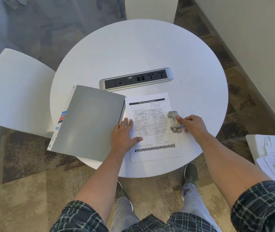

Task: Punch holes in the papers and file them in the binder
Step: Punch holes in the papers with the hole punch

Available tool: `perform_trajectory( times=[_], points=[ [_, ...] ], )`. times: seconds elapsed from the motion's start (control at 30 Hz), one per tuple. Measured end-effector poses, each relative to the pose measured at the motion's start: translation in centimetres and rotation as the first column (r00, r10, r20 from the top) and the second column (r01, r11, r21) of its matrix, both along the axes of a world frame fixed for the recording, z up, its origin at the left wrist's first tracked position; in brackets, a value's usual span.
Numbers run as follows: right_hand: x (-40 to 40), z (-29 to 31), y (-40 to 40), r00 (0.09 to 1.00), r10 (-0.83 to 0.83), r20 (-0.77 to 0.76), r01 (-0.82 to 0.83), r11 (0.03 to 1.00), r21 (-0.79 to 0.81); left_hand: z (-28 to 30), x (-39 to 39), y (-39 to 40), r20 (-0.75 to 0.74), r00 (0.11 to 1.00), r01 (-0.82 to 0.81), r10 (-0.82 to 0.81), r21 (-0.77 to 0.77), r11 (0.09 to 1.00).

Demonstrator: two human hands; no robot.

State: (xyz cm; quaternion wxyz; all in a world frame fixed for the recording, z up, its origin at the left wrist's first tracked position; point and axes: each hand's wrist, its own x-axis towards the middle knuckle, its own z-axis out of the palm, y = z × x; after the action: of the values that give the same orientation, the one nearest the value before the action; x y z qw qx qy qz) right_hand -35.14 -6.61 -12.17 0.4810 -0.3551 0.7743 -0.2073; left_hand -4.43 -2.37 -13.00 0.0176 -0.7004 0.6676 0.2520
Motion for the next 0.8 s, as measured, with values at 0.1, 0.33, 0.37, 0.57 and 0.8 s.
perform_trajectory(
  times=[0.1,0.33,0.37,0.57,0.8],
  points=[
    [0.1,0.3,0.1,1.0,0.008,0.006,-0.008,1.0,0.004,0.6,-0.5,-0.4,0.039,0.999,0.005,-0.005,-0.001,1.0],
    [0.1,0.5,0.1,1.0,0.025,0.002,-0.025,1.0,-0.003,1.3,-2.0,-1.1,0.096,0.995,-0.014,0.011,0.022,1.0],
    [0.1,0.5,0.1,1.0,0.03,0.001,-0.03,1.0,-0.003,1.4,-2.0,-1.1,0.099,0.995,-0.014,0.011,0.022,1.0],
    [0.1,0.4,0.2,1.0,0.031,-0.003,-0.031,0.999,-0.011,1.7,-2.4,-1.1,0.092,0.995,-0.029,0.026,0.022,0.999],
    [0.1,0.3,0.1,0.998,0.048,-0.028,-0.048,0.999,-0.017,2.4,-3.6,-1.1,-0.011,0.954,-0.299,0.3,0.054,0.953]
  ],
)
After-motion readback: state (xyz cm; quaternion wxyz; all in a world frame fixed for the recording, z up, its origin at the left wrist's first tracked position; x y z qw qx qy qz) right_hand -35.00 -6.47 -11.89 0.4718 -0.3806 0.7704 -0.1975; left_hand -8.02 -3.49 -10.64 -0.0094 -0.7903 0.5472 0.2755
